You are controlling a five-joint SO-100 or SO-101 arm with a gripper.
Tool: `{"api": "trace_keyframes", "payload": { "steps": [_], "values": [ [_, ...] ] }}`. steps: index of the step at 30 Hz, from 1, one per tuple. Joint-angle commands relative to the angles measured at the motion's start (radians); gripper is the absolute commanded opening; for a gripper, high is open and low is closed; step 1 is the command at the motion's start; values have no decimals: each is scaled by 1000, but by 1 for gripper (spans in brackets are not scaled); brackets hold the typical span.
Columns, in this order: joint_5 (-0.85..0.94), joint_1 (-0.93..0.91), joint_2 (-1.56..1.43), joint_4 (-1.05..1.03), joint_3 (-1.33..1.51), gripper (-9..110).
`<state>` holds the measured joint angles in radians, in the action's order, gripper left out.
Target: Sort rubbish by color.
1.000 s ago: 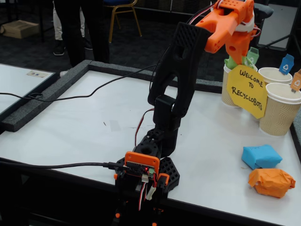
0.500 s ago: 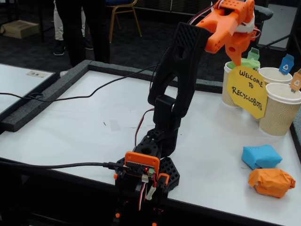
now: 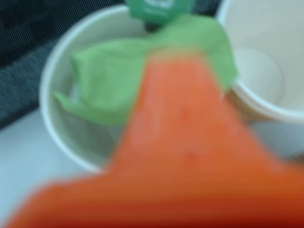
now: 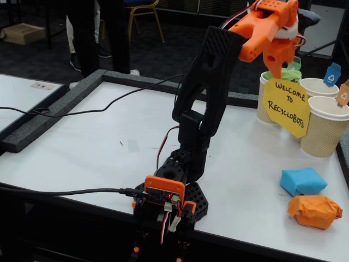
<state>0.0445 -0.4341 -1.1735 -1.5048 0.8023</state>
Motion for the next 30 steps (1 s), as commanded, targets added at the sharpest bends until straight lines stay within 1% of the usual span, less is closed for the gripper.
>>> {"api": "trace_keyframes", "payload": {
  "steps": [1,7,21,24,30],
  "values": [
    [2,-46,-279,-44,-133,0],
    [2,-61,-426,-106,-114,0],
    [2,-71,-652,-160,-110,0],
    [2,-89,-710,-166,-32,0],
    [9,-161,-907,-156,265,0]
  ]
}}
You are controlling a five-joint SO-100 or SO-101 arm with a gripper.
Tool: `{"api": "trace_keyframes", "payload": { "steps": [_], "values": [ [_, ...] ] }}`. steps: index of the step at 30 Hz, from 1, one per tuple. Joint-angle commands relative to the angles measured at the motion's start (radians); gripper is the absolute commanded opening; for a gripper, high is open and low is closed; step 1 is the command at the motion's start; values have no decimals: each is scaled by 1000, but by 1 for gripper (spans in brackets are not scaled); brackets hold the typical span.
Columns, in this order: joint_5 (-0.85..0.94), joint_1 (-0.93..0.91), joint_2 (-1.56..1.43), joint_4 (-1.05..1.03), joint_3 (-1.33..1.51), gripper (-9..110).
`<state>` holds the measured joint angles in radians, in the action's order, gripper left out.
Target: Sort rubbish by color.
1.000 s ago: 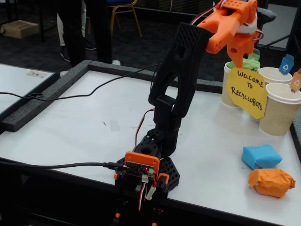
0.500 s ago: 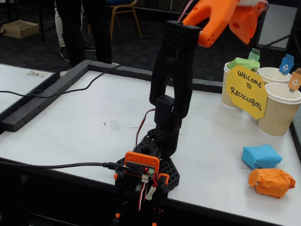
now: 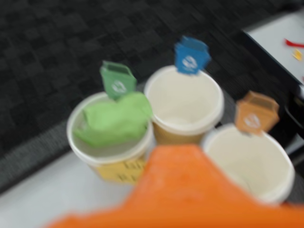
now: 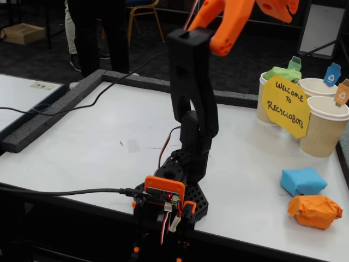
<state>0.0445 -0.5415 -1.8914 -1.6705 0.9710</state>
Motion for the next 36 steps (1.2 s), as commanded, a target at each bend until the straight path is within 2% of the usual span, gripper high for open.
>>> {"api": "trace_keyframes", "payload": {
  "steps": [1,10,26,36],
  "values": [
    [9,-61,-218,9,141,0],
    [9,-164,-334,46,423,0],
    [11,-423,-325,267,836,0],
    [12,-607,-270,356,913,0]
  ]
}}
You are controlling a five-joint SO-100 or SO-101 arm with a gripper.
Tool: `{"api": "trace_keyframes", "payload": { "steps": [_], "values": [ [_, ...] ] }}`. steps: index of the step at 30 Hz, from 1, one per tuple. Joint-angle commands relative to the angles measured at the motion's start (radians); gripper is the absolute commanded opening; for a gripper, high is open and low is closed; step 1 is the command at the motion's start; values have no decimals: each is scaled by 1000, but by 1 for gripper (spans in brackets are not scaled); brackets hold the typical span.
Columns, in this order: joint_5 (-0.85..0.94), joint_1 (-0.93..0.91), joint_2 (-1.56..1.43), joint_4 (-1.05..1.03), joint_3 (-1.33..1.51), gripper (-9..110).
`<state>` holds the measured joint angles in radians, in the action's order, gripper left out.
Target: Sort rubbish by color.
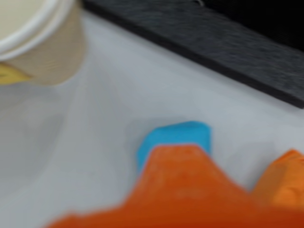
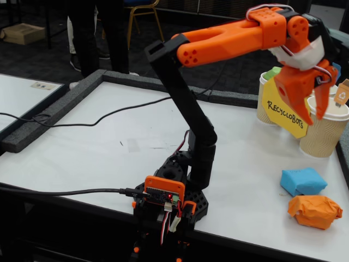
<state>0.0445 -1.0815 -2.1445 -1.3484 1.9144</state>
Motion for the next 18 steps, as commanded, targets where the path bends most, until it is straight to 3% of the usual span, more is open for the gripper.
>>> {"api": "trace_keyframes", "payload": {
  "steps": [1,10,18],
  "values": [
    [12,-77,-2,37,-31,0],
    [-5,-77,67,17,-38,0],
    [-333,15,104,43,-51,1]
  ]
}}
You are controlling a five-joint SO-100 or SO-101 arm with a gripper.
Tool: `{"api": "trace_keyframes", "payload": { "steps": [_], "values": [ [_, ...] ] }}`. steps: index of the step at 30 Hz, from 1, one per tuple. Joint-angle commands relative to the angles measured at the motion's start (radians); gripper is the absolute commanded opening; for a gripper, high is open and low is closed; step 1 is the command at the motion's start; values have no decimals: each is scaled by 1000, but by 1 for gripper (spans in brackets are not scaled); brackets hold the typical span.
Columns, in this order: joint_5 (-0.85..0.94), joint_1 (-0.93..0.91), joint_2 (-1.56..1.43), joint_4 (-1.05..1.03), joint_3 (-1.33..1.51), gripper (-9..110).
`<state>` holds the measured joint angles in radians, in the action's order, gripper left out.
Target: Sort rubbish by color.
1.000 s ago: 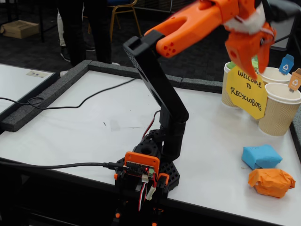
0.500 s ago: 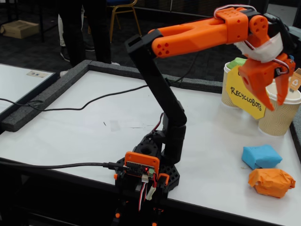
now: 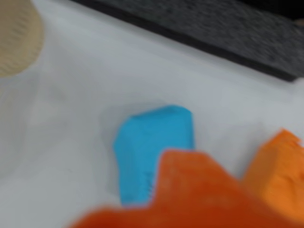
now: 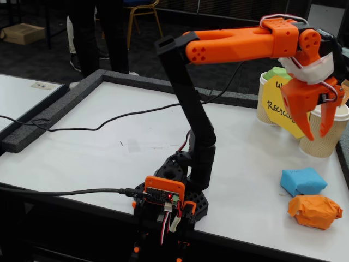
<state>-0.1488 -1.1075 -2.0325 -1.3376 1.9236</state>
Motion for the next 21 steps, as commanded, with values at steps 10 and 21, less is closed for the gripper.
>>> {"api": "trace_keyframes", "payload": {
  "steps": [10,21],
  "values": [
    [-379,31,9,259,17,10],
    [-365,-26,9,184,34,17]
  ]
}}
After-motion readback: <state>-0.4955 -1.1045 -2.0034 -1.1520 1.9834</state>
